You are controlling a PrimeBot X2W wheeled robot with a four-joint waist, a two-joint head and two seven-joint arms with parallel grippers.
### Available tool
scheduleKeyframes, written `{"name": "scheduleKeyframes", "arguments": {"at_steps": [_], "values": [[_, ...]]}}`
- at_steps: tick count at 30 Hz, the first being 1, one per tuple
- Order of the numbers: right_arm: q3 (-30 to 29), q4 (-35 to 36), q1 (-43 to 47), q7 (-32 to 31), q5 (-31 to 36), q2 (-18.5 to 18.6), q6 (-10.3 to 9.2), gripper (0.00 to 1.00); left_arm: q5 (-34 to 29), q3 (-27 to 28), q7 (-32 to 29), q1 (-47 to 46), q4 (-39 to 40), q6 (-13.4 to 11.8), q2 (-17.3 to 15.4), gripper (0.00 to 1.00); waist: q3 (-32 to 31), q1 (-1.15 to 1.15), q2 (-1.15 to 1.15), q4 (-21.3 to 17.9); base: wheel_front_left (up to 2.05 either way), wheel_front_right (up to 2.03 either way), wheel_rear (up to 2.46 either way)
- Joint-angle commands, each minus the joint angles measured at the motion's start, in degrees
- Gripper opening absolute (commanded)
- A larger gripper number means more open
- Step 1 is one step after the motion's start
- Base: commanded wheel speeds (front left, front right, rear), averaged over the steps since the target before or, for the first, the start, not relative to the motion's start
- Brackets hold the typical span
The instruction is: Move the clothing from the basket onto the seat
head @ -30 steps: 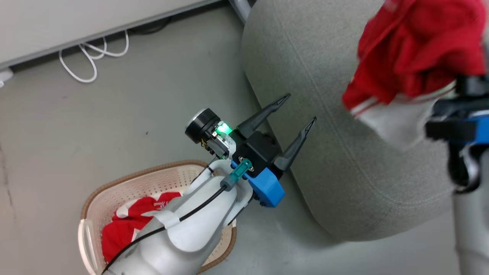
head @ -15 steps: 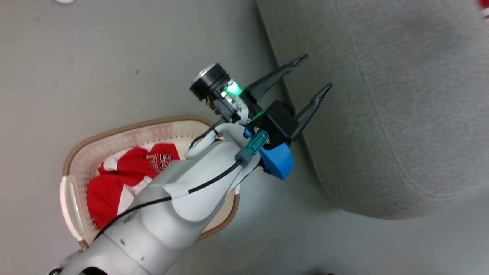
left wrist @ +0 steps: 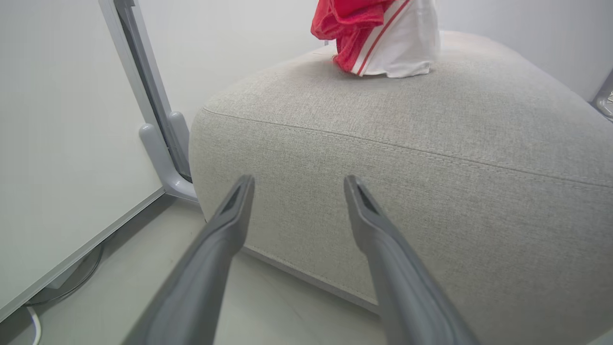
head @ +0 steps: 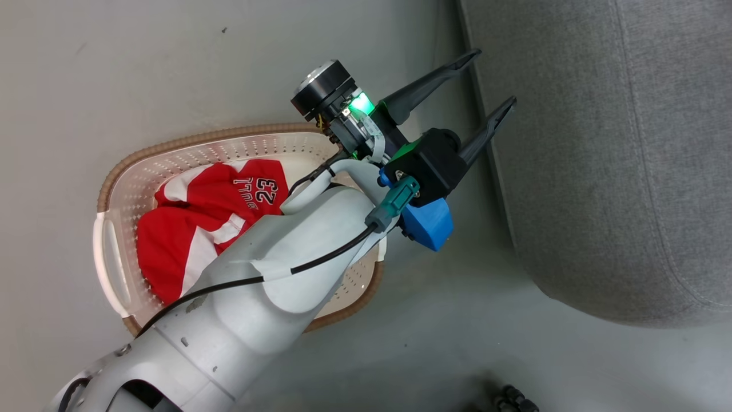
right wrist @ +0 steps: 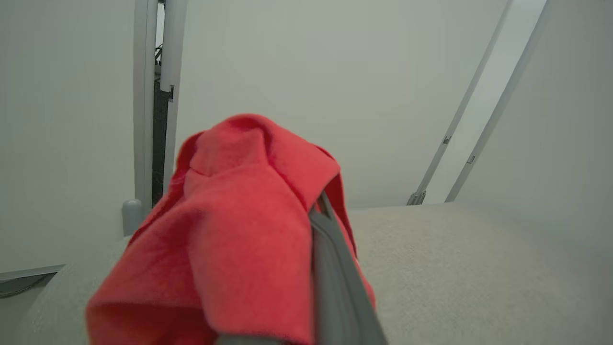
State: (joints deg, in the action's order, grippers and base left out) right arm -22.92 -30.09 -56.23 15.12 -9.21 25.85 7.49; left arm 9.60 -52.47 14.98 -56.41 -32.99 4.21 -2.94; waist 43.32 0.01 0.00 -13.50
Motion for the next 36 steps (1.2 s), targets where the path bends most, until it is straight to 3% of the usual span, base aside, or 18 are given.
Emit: {"name": "scheduleKeyframes", "arguments": {"at_steps": [1,12,13,14,15,29,36], "values": [[-0.01,-1.41,0.37,0.05,-0.10,-0.33,0.01,0.00,0.38,-0.07,0.23,-0.87,0.07,-0.27,0.05,1.00,0.18,-0.01,0.00,0.35,0.00,0.00,0.00],[1.55,-10.51,5.65,0.05,-1.58,-3.01,0.01,0.00,1.84,-1.07,0.28,-0.65,1.01,-1.78,0.04,1.00,-1.12,-0.01,0.00,0.86,0.00,0.00,0.00],[1.50,-10.59,6.01,0.05,-1.60,-3.08,0.01,0.08,1.92,-1.07,0.29,-0.52,1.04,-1.81,0.04,1.00,-1.39,-0.01,0.00,0.86,0.00,0.00,0.00],[1.41,-10.76,6.46,0.04,-1.61,-3.25,0.01,0.31,1.91,-1.07,0.29,-0.33,1.06,-1.73,0.03,1.00,-1.80,-0.01,0.00,0.87,0.00,0.00,0.00],[1.29,-10.80,6.97,0.04,-1.76,-3.45,0.01,1.00,1.92,-1.03,0.29,-0.13,1.11,-1.73,0.04,1.00,-2.19,-0.01,0.00,0.88,0.00,0.00,0.00],[2.73,-4.39,22.76,0.04,0.85,-7.45,0.02,1.00,3.83,1.95,0.29,7.09,4.40,-3.01,0.05,1.00,-13.30,-0.01,0.00,1.21,0.00,0.00,0.00],[5.54,3.41,29.51,0.04,0.27,-10.14,0.02,1.00,4.51,6.43,0.29,13.09,7.11,-4.22,-0.90,1.00,-19.19,-0.01,0.00,2.43,0.00,0.00,0.00]]}}
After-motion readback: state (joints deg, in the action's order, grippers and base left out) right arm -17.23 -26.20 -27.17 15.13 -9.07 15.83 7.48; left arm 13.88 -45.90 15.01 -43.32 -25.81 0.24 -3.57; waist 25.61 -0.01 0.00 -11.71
